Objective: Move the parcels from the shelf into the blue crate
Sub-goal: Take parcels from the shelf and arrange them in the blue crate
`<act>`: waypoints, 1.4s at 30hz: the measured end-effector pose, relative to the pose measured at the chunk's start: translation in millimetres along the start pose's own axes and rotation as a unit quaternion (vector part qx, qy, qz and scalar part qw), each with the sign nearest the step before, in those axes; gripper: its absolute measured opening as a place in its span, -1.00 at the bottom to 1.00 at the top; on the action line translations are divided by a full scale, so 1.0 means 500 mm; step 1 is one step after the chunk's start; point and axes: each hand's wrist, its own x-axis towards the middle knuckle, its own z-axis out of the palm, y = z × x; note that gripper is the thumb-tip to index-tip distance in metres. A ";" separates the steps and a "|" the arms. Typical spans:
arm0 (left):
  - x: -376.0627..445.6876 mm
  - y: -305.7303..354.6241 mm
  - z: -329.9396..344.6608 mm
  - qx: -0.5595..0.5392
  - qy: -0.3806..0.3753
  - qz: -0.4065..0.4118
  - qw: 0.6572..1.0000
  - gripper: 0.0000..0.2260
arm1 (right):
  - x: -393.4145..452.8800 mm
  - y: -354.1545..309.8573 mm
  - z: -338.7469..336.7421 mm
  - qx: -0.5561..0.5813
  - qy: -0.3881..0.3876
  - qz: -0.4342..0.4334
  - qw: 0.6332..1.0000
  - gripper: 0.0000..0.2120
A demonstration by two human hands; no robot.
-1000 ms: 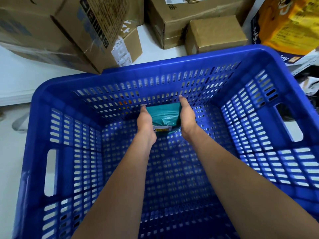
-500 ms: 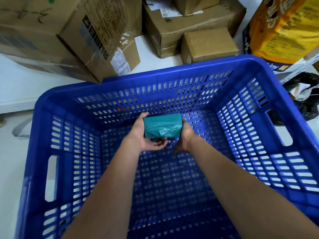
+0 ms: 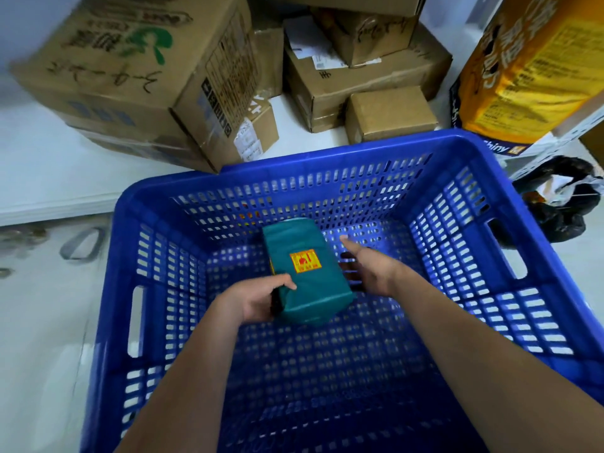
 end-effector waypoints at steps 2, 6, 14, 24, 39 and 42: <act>0.016 -0.027 -0.010 0.057 0.020 0.038 0.997 -0.59 | -0.005 -0.009 0.003 -0.039 -0.013 -0.052 0.998 -0.59; 0.040 -0.061 -0.025 0.103 0.066 0.112 0.986 -0.22 | -0.025 -0.023 0.030 -0.061 -0.059 -0.095 0.992 -0.57; 0.064 -0.060 -0.026 0.112 0.239 0.241 0.934 -0.45 | -0.003 0.010 0.072 -0.124 -0.030 -0.218 0.968 -0.50; 0.002 -0.016 0.070 0.444 0.485 0.493 0.571 -0.63 | 0.002 0.015 0.092 -0.143 -0.051 -0.239 0.959 -0.49; 0.035 0.003 0.060 0.588 0.426 0.347 0.594 -0.77 | -0.035 0.025 0.208 -0.475 0.220 -0.385 0.760 -0.55; 0.030 0.010 0.061 0.570 0.430 0.367 0.596 -0.79 | -0.014 0.022 0.205 -0.495 0.235 -0.341 0.764 -0.40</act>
